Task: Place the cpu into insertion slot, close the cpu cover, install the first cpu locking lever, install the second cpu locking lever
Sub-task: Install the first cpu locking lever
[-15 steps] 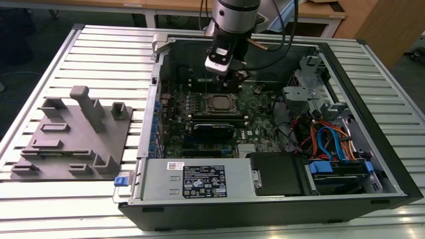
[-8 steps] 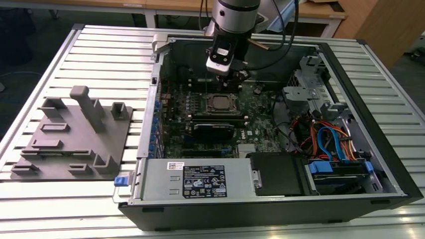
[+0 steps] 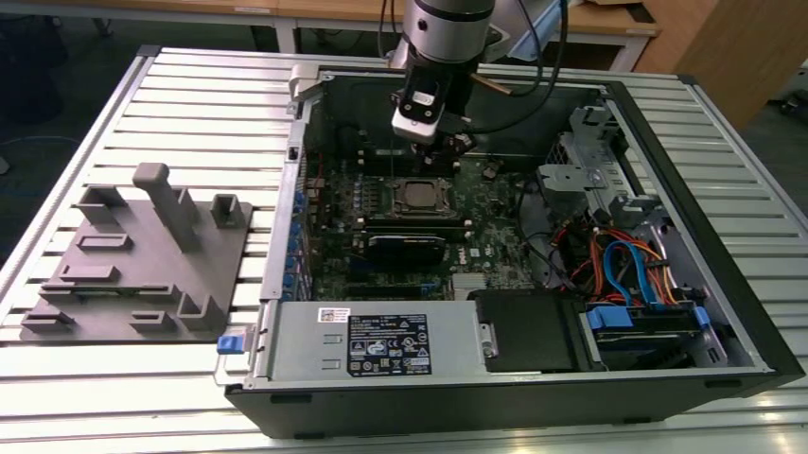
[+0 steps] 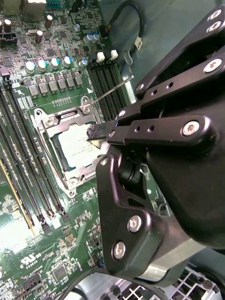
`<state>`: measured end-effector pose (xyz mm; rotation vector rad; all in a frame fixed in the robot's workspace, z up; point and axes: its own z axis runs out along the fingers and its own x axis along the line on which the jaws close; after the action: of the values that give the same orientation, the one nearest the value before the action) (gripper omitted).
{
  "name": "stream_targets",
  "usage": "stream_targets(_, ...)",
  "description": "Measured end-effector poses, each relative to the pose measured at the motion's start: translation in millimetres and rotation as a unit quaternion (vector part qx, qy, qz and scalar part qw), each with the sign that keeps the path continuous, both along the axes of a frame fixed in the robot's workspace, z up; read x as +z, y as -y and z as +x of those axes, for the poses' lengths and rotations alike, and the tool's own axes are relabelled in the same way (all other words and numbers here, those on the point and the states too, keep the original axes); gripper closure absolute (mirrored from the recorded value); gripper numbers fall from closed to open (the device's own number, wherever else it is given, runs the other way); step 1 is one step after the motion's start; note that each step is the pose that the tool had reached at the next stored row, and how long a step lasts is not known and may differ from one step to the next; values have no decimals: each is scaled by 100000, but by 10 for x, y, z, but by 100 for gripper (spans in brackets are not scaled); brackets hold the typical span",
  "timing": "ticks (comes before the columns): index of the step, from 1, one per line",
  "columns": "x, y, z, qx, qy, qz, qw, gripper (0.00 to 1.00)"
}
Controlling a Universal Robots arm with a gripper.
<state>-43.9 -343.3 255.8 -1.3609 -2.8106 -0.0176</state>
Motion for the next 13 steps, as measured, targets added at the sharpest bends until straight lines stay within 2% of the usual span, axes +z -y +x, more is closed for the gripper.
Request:
stream_targets(3,0,0,0,749,-1,-2,99997,90)
stream_targets(7,0,0,-2,2840,0,-1,99960,90)
stream_targets(9,0,0,-3,4070,0,1,99917,90)
stream_targets(13,0,0,-3,6687,3,3,99776,90)
